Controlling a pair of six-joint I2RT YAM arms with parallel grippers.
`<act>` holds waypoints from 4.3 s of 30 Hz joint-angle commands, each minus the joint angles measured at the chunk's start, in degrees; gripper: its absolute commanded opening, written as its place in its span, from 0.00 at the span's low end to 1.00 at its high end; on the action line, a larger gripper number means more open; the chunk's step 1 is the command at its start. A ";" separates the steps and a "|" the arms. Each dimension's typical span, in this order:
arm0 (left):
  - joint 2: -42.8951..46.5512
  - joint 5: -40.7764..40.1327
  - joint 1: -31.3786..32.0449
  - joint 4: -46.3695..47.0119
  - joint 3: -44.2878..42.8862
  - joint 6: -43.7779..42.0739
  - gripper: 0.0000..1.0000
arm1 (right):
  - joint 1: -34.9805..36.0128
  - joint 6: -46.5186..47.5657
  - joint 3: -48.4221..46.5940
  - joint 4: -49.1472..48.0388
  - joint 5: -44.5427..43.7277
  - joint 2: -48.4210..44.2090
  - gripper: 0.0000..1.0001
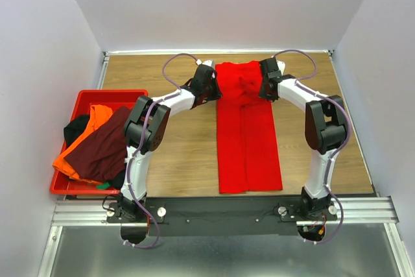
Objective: Fold and stack the t-shirts
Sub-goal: Fold the tshirt
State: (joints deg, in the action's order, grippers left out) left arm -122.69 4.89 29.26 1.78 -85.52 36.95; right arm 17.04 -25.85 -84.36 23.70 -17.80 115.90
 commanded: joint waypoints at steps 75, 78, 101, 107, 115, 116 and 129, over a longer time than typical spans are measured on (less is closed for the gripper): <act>3.00 0.39 2.30 -6.09 0.28 -4.69 0.56 | -10.36 -9.57 28.46 -10.96 12.97 -20.01 0.57; -2.53 -1.36 2.21 -9.67 -5.70 -5.74 0.55 | -10.36 -9.49 27.23 -10.96 12.27 -18.61 0.57; -20.66 -8.84 -1.65 -20.59 -33.66 -4.87 0.00 | -10.36 -7.46 12.03 -11.57 16.30 -4.28 0.57; -19.08 -8.23 -4.91 -20.24 -31.82 -4.34 0.00 | -10.10 -6.41 7.11 -11.49 20.87 0.37 0.57; -20.03 -5.16 -10.62 -19.80 -34.36 -6.53 0.00 | -8.51 -6.94 3.15 -11.31 23.34 1.70 0.63; -20.30 -1.58 -11.49 -19.28 -35.76 -7.06 0.01 | -8.08 -7.20 3.75 -11.31 23.43 1.18 0.63; 4.28 -3.99 -11.68 -14.71 -11.59 -4.35 0.45 | -3.59 -11.33 31.23 -10.35 21.22 -22.36 0.63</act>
State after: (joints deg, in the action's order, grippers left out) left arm -131.22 3.25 17.02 -15.55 -108.29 29.63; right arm 12.86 -35.48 -60.49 11.97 3.86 100.09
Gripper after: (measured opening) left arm 0.443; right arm 0.633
